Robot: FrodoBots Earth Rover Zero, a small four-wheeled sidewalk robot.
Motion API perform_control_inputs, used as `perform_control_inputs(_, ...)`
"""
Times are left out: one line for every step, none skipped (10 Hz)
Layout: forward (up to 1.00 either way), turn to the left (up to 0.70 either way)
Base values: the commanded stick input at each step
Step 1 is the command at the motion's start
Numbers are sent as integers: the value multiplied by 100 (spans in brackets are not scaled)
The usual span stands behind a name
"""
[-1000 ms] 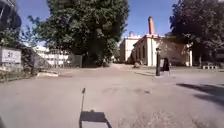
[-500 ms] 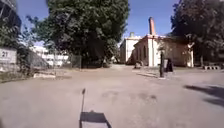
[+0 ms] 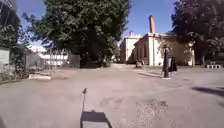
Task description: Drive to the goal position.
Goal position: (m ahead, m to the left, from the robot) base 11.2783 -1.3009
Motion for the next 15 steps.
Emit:
perform_control_inputs(70,0)
perform_control_inputs(70,0)
perform_control_inputs(70,0)
perform_control_inputs(70,0)
perform_control_inputs(70,0)
perform_control_inputs(70,0)
perform_control_inputs(70,0)
perform_control_inputs(70,0)
perform_control_inputs(70,0)
perform_control_inputs(70,0)
perform_control_inputs(70,0)
perform_control_inputs(70,0)
perform_control_inputs(70,0)
perform_control_inputs(70,0)
perform_control_inputs(70,0)
